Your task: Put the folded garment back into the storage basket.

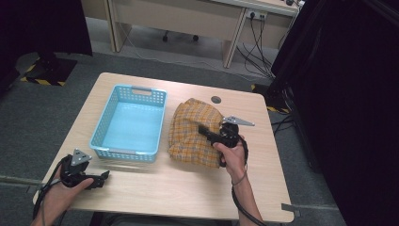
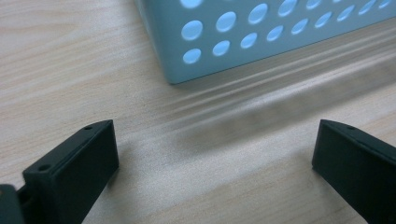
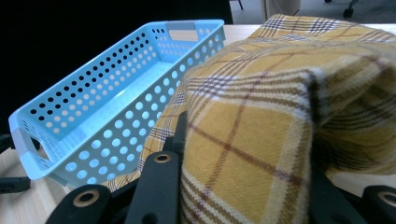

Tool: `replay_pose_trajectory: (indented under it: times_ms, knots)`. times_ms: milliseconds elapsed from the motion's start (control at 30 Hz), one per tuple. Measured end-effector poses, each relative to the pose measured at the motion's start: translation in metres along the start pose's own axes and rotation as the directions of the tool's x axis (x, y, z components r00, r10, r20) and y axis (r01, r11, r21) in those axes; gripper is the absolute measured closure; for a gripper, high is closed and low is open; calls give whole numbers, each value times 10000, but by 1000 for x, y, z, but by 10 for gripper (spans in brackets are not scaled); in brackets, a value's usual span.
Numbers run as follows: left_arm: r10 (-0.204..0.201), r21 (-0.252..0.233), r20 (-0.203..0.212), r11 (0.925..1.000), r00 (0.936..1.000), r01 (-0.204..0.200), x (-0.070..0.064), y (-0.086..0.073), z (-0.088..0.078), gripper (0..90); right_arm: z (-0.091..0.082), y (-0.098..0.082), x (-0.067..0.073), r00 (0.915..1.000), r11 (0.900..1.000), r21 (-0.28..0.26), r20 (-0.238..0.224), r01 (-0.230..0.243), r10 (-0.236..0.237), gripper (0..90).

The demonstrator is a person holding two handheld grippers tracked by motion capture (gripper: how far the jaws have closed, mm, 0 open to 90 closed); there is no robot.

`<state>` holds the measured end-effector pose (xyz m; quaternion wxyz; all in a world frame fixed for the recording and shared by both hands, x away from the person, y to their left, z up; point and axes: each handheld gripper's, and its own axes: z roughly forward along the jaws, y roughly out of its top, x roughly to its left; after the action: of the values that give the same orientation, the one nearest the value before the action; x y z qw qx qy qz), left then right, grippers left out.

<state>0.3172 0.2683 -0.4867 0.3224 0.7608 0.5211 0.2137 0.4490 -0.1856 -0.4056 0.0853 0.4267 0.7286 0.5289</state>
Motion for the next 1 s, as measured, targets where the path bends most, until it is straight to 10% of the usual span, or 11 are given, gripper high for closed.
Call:
replay_pose_trajectory:
  times_ms: [1000]
  knots:
    - [-28,-20,3,10000,10000,28,0,0,0,0,-11,36,17,9970,9965,-755,-705,-362,309,707]
